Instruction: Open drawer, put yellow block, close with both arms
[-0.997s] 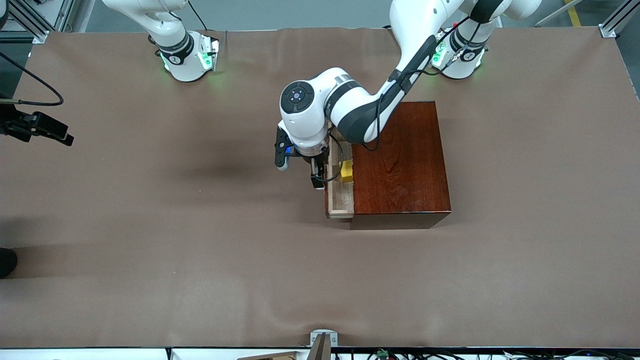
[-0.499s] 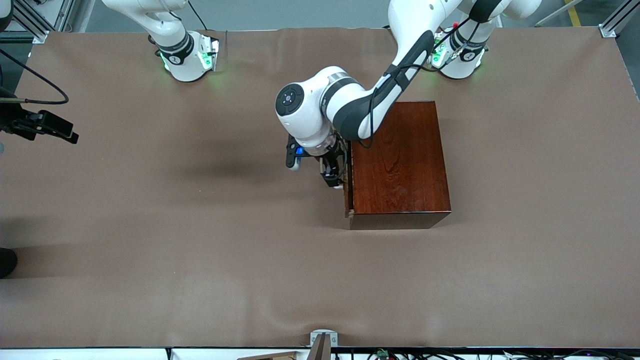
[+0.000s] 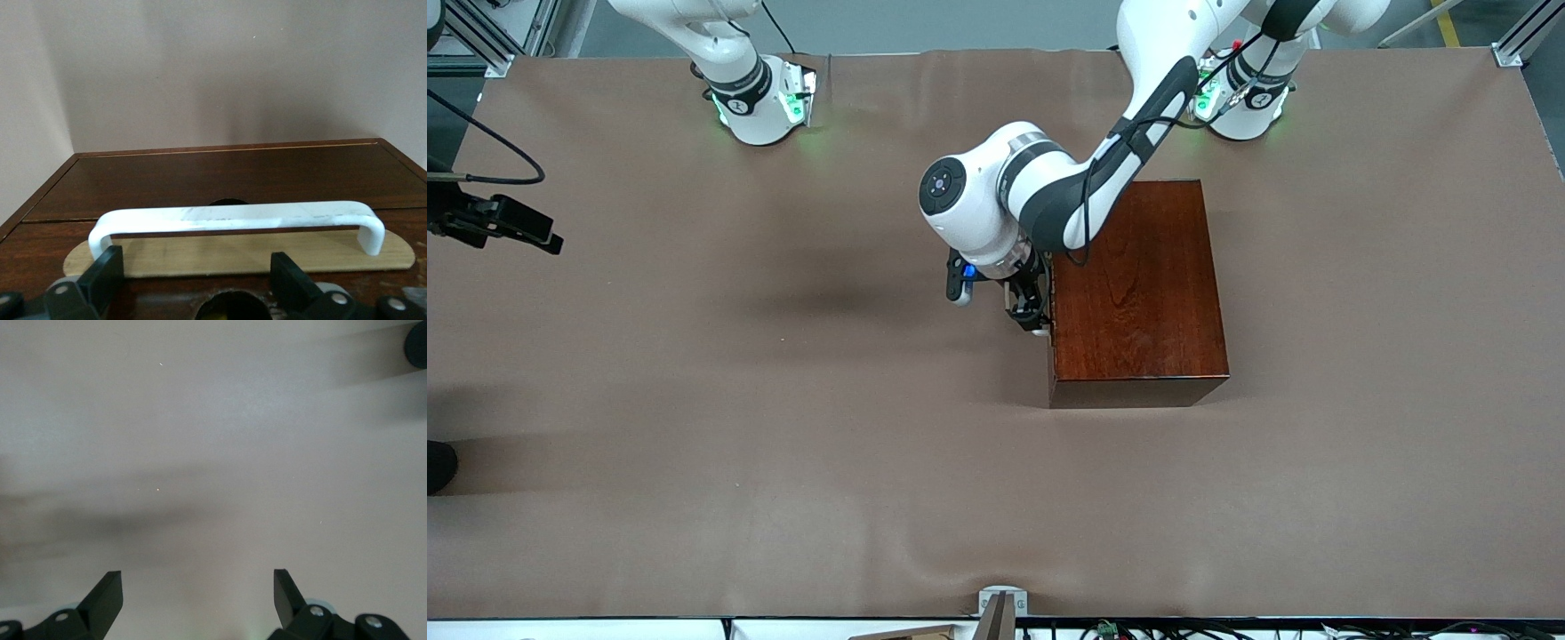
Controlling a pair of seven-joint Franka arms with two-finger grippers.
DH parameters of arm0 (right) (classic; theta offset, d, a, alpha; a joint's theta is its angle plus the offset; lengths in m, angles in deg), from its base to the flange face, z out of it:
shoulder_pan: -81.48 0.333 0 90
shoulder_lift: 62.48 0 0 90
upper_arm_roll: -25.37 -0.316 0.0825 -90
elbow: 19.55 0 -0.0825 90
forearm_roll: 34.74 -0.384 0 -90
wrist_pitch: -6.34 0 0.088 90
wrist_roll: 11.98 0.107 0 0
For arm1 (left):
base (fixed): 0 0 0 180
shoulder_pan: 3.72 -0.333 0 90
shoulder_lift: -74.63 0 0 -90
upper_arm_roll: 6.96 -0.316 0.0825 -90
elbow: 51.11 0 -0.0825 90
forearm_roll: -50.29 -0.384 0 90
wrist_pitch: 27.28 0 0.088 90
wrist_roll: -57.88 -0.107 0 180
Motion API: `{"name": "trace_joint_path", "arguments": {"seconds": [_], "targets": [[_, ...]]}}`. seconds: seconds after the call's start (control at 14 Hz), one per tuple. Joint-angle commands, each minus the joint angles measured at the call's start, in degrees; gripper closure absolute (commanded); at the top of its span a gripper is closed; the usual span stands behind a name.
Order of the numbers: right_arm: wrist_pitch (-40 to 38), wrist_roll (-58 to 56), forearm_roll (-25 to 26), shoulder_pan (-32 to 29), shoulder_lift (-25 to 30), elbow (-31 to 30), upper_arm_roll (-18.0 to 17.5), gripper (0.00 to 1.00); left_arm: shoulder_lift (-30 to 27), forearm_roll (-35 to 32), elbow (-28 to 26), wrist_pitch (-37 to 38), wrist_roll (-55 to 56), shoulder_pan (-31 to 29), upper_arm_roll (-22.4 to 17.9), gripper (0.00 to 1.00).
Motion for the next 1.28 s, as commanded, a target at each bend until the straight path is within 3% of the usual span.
{"name": "trace_joint_path", "arguments": {"seconds": [0.0,0.14,0.36,0.57,0.71,0.93,1.21], "targets": [[-0.96,0.96,0.20,-0.23,0.04,0.63,0.10,0.00,-0.54,-0.93,0.02,0.88,0.49,0.25,0.45,0.00],[-0.96,0.69,0.11,-0.14,-0.05,0.63,0.02,0.00,-0.98,-0.40,0.11,-5.96,8.90,0.34,1.51,0.00],[-0.96,1.04,0.11,0.82,0.13,0.72,-0.34,0.00,-3.25,0.39,0.55,-6.87,21.47,0.25,2.92,0.00],[-0.96,1.04,0.11,0.91,0.13,0.72,-0.34,0.00,-8.95,7.48,0.46,-6.00,35.35,-1.06,2.05,0.00],[-0.96,1.04,0.11,0.91,0.13,0.72,-0.25,0.00,-12.91,12.16,0.20,-3.11,45.37,-4.91,1.43,0.00],[-1.22,1.04,0.11,0.82,0.13,0.72,-0.25,0.00,-19.15,12.61,-0.15,2.34,58.40,-12.56,1.60,0.00],[-1.57,1.04,0.11,0.91,0.13,0.72,-0.25,0.00,-25.23,13.92,-0.86,10.08,60.27,-21.87,1.86,0.00]]}}
